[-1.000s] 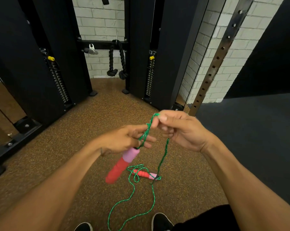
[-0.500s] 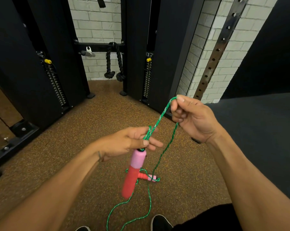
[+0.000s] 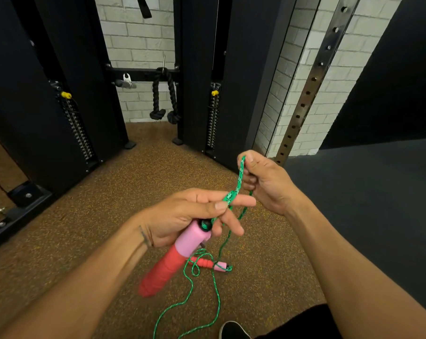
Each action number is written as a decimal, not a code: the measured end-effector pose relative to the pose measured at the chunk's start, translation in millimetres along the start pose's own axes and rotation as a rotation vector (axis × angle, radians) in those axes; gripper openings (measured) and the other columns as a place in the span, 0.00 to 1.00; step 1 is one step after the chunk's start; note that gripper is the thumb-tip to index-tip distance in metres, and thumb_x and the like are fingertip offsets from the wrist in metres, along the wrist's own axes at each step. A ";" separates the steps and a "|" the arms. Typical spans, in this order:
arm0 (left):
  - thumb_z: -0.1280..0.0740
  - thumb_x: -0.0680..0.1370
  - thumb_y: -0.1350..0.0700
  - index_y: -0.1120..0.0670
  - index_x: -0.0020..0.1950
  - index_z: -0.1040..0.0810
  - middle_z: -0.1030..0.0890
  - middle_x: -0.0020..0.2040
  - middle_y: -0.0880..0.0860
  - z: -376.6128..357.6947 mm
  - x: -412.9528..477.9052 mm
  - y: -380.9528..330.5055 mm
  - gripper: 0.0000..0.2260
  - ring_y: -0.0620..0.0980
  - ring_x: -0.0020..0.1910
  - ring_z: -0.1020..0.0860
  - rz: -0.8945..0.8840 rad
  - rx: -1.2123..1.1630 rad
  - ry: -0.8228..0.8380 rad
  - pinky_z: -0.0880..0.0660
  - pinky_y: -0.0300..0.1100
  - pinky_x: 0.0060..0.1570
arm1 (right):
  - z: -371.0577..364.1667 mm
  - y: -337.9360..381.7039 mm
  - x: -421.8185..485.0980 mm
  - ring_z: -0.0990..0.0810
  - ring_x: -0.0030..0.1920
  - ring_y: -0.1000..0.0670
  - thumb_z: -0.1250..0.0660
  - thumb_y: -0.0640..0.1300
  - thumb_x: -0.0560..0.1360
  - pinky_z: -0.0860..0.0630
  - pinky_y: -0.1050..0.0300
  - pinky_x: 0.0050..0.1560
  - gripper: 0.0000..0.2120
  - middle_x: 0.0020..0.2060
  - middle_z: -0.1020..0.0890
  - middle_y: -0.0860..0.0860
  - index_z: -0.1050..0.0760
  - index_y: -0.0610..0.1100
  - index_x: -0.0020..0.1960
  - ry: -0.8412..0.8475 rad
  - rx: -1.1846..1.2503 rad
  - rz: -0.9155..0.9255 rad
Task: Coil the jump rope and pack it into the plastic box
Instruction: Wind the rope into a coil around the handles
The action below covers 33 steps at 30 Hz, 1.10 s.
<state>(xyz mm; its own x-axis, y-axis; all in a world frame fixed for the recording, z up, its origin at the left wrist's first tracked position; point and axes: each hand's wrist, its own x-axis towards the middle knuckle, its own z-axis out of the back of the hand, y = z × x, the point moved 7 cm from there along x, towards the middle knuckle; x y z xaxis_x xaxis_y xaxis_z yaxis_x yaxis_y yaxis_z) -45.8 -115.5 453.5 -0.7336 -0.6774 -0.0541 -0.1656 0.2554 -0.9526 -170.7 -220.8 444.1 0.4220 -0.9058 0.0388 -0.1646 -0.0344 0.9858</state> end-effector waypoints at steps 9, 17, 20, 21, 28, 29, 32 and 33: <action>0.39 0.78 0.58 0.51 0.70 0.25 0.17 0.59 0.56 16.8 -2.6 -12.5 0.20 0.42 0.41 0.19 -0.158 -0.073 -0.160 0.28 0.39 0.45 | -31.1 -45.8 -16.5 0.36 0.31 0.56 0.42 0.43 0.84 0.38 0.61 0.32 0.17 0.34 0.28 0.51 0.16 0.53 0.46 0.220 -0.440 -0.282; 0.41 0.81 0.61 0.47 0.75 0.35 0.20 0.66 0.48 33.4 -5.3 -22.2 0.23 0.43 0.54 0.19 -0.252 0.058 -0.402 0.23 0.35 0.48 | -50.3 -43.3 -21.0 0.34 0.29 0.56 0.39 0.50 0.82 0.39 0.60 0.32 0.14 0.30 0.27 0.53 0.20 0.54 0.40 0.275 -0.415 -0.303; 0.41 0.82 0.60 0.46 0.76 0.36 0.20 0.65 0.45 44.4 -8.9 -22.5 0.23 0.43 0.59 0.20 -0.255 0.113 -0.506 0.20 0.38 0.48 | -54.9 -39.7 -21.7 0.32 0.29 0.56 0.37 0.53 0.81 0.37 0.60 0.32 0.12 0.31 0.25 0.53 0.20 0.53 0.42 0.280 -0.428 -0.283; 0.41 0.82 0.60 0.47 0.77 0.37 0.20 0.65 0.45 47.6 -9.9 -22.5 0.23 0.43 0.61 0.20 -0.252 0.119 -0.533 0.19 0.39 0.44 | -57.8 -38.2 -21.9 0.32 0.28 0.56 0.37 0.53 0.81 0.37 0.60 0.32 0.12 0.31 0.25 0.53 0.19 0.53 0.42 0.284 -0.440 -0.260; 0.43 0.83 0.62 0.54 0.79 0.45 0.22 0.63 0.49 56.7 -19.6 -20.2 0.24 0.41 0.58 0.20 -0.209 0.287 -0.616 0.19 0.42 0.42 | -81.0 -19.4 -28.2 0.31 0.29 0.61 0.35 0.48 0.81 0.35 0.67 0.32 0.10 0.29 0.27 0.57 0.18 0.43 0.48 0.332 -0.654 -0.036; 0.43 0.84 0.62 0.54 0.79 0.44 0.22 0.62 0.49 57.0 -22.5 -20.6 0.24 0.42 0.57 0.20 -0.192 0.392 -0.616 0.19 0.44 0.46 | -83.8 -15.6 -30.6 0.29 0.31 0.61 0.33 0.46 0.80 0.33 0.67 0.34 0.10 0.29 0.26 0.58 0.17 0.41 0.49 0.357 -0.678 -0.003; 0.42 0.84 0.56 0.48 0.70 0.30 0.20 0.49 0.46 60.8 -29.8 -13.7 0.14 0.47 0.47 0.23 -0.113 0.669 -0.608 0.25 0.49 0.48 | -91.3 -1.4 -37.2 0.23 0.41 0.63 0.32 0.42 0.79 0.30 0.68 0.44 0.07 0.35 0.20 0.59 0.17 0.41 0.48 0.385 -0.673 0.060; 0.41 0.83 0.52 0.44 0.65 0.26 0.21 0.45 0.47 62.2 -32.0 -10.3 0.12 0.49 0.43 0.25 -0.094 0.669 -0.611 0.26 0.49 0.44 | -92.8 5.5 -38.7 0.25 0.37 0.64 0.33 0.40 0.79 0.32 0.72 0.41 0.07 0.35 0.21 0.59 0.18 0.38 0.48 0.372 -0.650 0.090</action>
<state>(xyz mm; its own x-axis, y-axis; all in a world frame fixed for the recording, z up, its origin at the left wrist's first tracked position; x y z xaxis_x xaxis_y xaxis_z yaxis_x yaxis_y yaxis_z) 20.3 -139.3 446.4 -0.2281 -0.9715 0.0650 0.3501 -0.1441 -0.9256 -105.2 -146.7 463.2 0.7240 -0.6870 0.0631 0.2979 0.3938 0.8696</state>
